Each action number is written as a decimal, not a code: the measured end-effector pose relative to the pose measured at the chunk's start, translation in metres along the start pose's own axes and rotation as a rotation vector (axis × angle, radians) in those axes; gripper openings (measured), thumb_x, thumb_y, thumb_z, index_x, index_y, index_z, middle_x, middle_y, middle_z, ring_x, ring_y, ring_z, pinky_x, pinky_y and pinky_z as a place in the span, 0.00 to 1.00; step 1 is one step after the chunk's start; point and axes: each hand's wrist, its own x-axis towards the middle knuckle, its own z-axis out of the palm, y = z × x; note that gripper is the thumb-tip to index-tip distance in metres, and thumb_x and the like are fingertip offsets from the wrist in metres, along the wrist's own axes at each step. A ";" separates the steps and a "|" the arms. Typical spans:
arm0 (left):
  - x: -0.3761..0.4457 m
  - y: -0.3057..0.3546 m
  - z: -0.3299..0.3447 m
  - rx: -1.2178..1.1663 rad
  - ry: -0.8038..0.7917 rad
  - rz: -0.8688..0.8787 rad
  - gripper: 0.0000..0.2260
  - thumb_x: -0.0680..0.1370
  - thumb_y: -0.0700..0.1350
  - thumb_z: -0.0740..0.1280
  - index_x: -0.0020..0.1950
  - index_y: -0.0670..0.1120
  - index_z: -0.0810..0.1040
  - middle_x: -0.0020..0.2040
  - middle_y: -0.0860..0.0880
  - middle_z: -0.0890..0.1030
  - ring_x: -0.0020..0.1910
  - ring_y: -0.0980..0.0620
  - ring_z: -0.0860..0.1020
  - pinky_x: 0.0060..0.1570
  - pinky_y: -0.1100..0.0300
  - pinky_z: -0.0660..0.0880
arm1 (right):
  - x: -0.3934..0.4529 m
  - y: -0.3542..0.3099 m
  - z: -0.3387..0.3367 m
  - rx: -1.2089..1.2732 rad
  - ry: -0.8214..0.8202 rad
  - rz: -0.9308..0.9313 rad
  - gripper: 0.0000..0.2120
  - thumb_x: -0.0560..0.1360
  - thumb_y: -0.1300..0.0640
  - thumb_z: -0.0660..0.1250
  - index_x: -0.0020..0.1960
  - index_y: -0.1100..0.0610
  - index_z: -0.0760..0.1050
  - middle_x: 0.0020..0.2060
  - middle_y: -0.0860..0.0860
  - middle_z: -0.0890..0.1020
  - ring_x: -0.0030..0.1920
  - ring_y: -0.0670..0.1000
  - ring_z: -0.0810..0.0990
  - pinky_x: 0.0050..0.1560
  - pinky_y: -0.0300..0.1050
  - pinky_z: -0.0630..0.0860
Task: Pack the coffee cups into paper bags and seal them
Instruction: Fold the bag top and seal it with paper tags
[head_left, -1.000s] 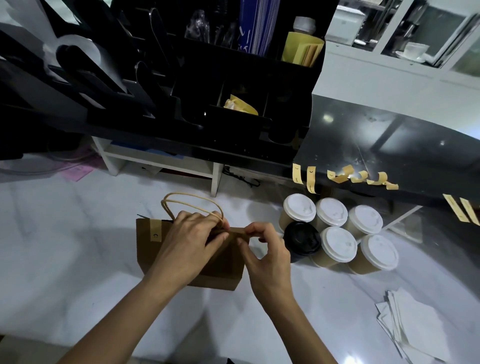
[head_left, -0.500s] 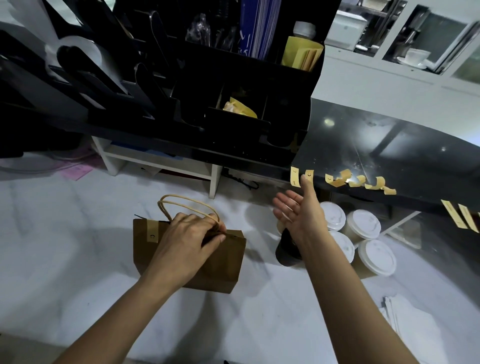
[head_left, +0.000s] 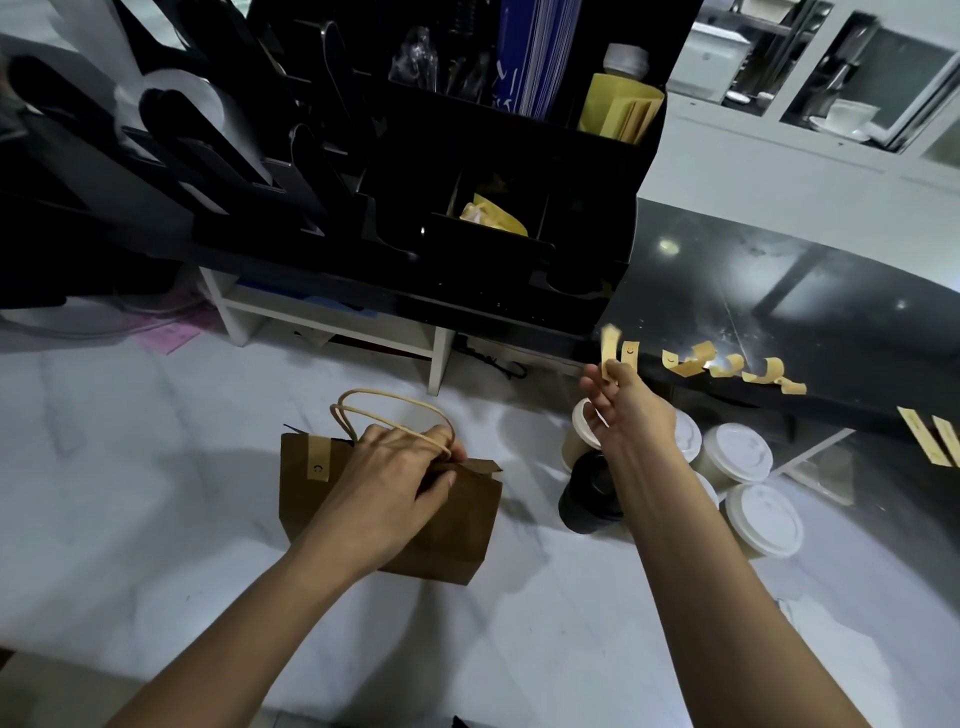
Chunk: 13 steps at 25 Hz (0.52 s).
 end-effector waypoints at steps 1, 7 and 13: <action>0.001 -0.002 0.000 0.003 -0.017 -0.012 0.07 0.80 0.50 0.65 0.56 0.60 0.74 0.52 0.62 0.77 0.52 0.61 0.66 0.51 0.63 0.61 | 0.000 -0.001 -0.001 -0.004 0.009 -0.012 0.04 0.80 0.57 0.68 0.49 0.57 0.79 0.39 0.50 0.87 0.31 0.44 0.84 0.36 0.39 0.75; 0.000 -0.007 0.002 -0.006 -0.012 -0.052 0.08 0.80 0.52 0.66 0.58 0.61 0.75 0.55 0.60 0.78 0.57 0.57 0.68 0.56 0.57 0.70 | -0.022 0.014 -0.006 -0.028 -0.043 -0.070 0.05 0.79 0.57 0.70 0.50 0.59 0.81 0.39 0.52 0.88 0.33 0.46 0.84 0.30 0.38 0.75; -0.003 -0.006 0.006 -0.022 0.063 -0.063 0.09 0.80 0.50 0.67 0.60 0.57 0.78 0.55 0.55 0.80 0.57 0.53 0.70 0.56 0.54 0.72 | -0.062 0.037 -0.016 -0.138 -0.141 -0.060 0.09 0.78 0.54 0.72 0.51 0.60 0.83 0.43 0.53 0.88 0.35 0.47 0.85 0.34 0.40 0.77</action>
